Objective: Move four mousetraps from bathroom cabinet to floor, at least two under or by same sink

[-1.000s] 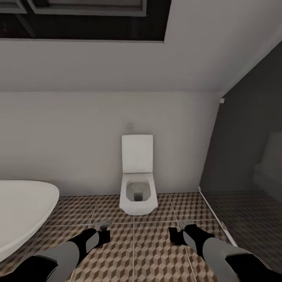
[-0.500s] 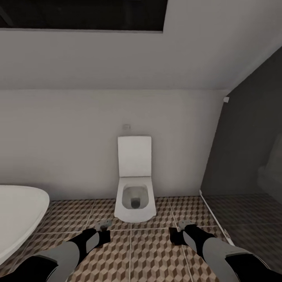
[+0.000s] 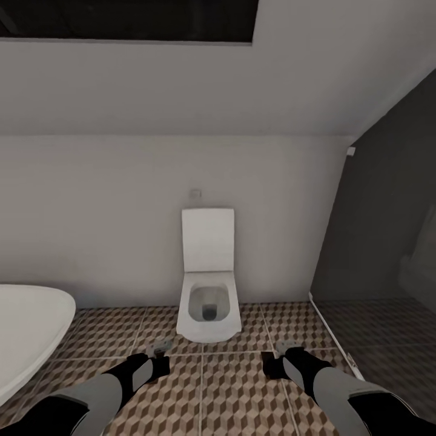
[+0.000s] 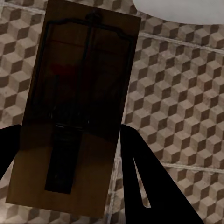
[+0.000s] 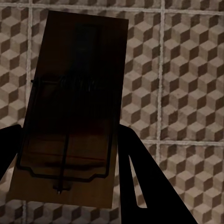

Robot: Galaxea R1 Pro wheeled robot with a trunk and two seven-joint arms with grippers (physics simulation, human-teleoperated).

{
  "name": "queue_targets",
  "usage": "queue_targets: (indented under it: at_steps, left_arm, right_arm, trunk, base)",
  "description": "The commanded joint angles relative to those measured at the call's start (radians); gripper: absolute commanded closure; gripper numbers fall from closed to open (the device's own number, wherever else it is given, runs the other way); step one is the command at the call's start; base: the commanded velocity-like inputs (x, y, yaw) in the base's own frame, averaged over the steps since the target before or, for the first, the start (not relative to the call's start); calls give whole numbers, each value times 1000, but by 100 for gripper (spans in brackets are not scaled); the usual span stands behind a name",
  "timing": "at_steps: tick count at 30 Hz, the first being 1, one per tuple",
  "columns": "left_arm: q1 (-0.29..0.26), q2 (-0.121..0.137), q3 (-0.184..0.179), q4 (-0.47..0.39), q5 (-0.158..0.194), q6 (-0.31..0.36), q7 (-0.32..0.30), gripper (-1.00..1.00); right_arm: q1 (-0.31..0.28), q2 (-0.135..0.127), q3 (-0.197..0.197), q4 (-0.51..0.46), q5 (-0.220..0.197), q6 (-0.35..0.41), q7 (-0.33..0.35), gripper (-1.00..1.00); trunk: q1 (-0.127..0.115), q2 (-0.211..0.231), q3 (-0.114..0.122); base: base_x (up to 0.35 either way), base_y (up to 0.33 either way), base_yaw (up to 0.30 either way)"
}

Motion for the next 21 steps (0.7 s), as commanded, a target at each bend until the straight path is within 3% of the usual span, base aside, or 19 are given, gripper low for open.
queue_targets:
  at_steps: [1, 15, 21]
  left_arm:
    - [0, 1, -8, -3, 6, 6, 6, 100]
    - [0, 12, -7, -3, 3, 10, 10, 100]
    - [-2, 31, -7, -14, 3, 97, 10, 100]
  right_arm:
    - [0, 0, 8, -2, -8, 6, 1, 100]
    - [0, 0, 7, -2, -7, 10, 0, 100]
    - [-1, 2, 4, -4, -7, 14, -7, 100]
  trunk:
    - [4, -8, -5]
    - [58, -106, -69]
    - [81, -148, -97]
  base:
    - [0, 0, 32]
    - [0, 0, 63]
    - [0, 0, 80]
